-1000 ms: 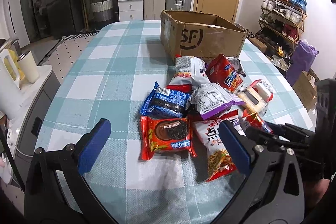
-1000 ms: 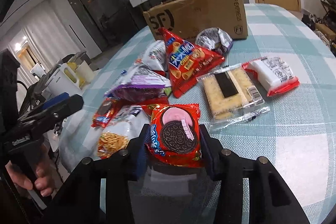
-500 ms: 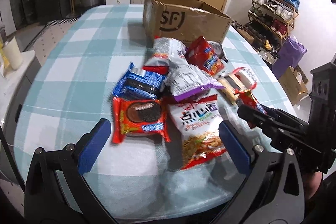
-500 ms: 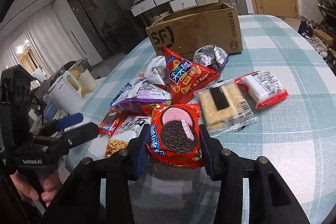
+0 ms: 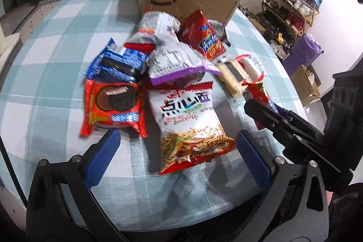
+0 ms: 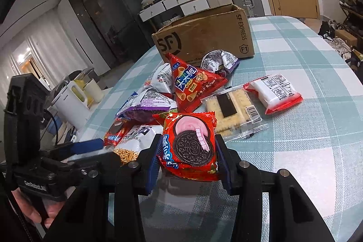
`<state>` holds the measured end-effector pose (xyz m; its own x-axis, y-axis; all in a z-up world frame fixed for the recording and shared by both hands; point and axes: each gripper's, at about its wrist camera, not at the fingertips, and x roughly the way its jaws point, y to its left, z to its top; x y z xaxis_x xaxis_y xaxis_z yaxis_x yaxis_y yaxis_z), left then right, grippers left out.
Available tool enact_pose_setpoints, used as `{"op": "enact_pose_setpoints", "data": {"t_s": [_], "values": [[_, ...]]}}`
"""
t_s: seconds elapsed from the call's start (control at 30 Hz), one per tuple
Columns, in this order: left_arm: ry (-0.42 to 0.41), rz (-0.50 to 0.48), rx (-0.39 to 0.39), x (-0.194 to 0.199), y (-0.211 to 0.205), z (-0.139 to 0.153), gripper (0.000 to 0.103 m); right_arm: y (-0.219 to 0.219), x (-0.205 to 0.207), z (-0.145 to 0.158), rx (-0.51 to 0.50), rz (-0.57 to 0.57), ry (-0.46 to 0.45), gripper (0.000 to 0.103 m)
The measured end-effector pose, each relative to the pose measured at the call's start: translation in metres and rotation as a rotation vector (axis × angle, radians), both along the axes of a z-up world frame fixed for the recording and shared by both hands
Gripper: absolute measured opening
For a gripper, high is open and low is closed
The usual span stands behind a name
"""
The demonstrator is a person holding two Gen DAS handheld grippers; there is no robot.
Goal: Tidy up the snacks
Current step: 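Grasp the white-red noodle-snack bag with the left tool while the right holds the Oreo pack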
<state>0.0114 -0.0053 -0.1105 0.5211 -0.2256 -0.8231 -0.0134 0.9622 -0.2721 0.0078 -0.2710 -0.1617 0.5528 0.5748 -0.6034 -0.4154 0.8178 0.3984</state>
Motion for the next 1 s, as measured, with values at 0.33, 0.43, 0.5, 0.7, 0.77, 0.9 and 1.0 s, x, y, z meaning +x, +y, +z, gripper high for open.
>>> {"op": "enact_pose_setpoints", "data": {"t_s": [0.33, 0.43, 0.5, 0.7, 0.77, 0.9, 1.0], "values": [[0.031, -0.009, 0.014, 0.021, -0.021, -0.006, 0.101, -0.008, -0.001, -0.003, 0.018, -0.010, 0.001, 0.045], [0.047, 0.007, 0.016, 0.027, -0.022, -0.010, 0.101, -0.013, -0.001, -0.004, 0.022, -0.019, 0.000, 0.045], [0.059, 0.015, 0.016, 0.031, -0.022, -0.013, 0.100, -0.016, -0.001, -0.005, 0.028, -0.024, 0.003, 0.045], [0.096, 0.023, 0.006, 0.040, -0.021, -0.025, 0.085, -0.023, 0.001, -0.009, 0.031, -0.041, 0.009, 0.045], [0.073, 0.020, -0.004, 0.040, -0.019, -0.023, 0.067, -0.024, 0.001, -0.008, 0.031, -0.042, 0.009, 0.045], [0.039, -0.015, -0.026, 0.037, -0.017, -0.025, 0.047, -0.026, -0.001, -0.007, 0.029, -0.044, 0.008, 0.045], [0.015, -0.038, -0.041, 0.035, -0.017, -0.026, 0.044, -0.024, -0.002, -0.006, 0.018, -0.043, 0.002, 0.045]]}}
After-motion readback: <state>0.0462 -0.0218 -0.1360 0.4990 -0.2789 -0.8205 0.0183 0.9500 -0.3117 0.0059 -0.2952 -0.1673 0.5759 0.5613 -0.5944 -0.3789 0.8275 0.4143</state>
